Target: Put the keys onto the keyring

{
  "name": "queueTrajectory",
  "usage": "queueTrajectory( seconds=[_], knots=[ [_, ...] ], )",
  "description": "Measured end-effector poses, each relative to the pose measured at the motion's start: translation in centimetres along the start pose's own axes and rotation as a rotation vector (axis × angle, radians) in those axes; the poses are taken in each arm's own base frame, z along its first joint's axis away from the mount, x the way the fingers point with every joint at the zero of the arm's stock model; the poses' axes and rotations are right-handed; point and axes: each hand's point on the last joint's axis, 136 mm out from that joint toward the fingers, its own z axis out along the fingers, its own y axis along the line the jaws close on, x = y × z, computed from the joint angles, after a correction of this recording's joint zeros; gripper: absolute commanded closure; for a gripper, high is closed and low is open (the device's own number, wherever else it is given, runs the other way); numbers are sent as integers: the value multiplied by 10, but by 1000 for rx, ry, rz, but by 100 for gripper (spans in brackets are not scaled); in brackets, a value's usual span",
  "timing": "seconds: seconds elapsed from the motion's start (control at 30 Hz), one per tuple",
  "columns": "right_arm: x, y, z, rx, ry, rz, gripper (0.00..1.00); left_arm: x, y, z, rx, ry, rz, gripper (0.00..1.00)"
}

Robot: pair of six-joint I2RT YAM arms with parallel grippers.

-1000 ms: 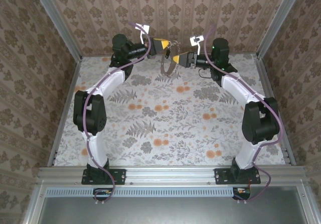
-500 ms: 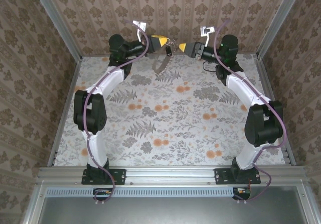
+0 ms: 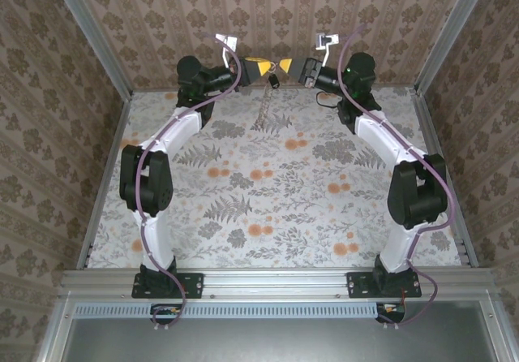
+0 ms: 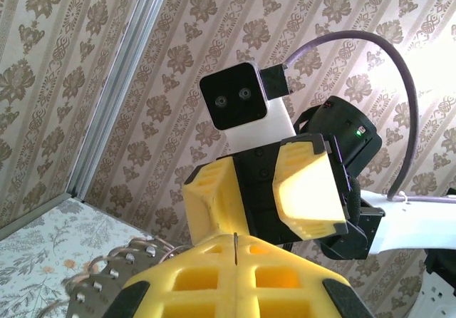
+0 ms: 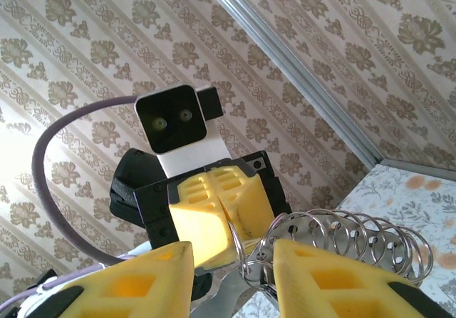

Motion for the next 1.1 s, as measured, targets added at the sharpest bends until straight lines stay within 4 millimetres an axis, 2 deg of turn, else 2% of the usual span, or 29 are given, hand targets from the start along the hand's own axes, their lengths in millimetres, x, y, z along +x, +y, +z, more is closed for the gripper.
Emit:
queueTrajectory(
  seconds=[0.47,0.6,0.77,0.87,0.93,1.07,1.1],
  knots=[
    [6,2,15,-31,14,11,72,0,-2,0,6,2,-4,100],
    [5,5,17,-37,15,10,77,0,-2,0,9,2,1,100],
    [7,6,18,-41,20,18,78,-1,-3,0,11,0,6,100],
    [8,6,20,-44,23,17,86,-1,-3,0,12,-1,9,100],
    [9,5,21,-45,27,21,87,-1,-4,0,14,0,11,100],
    [9,7,21,-50,30,15,100,-1,-4,0,15,1,6,100],
    [9,7,21,-51,32,18,100,-1,-4,0,16,1,6,100]
  ],
)
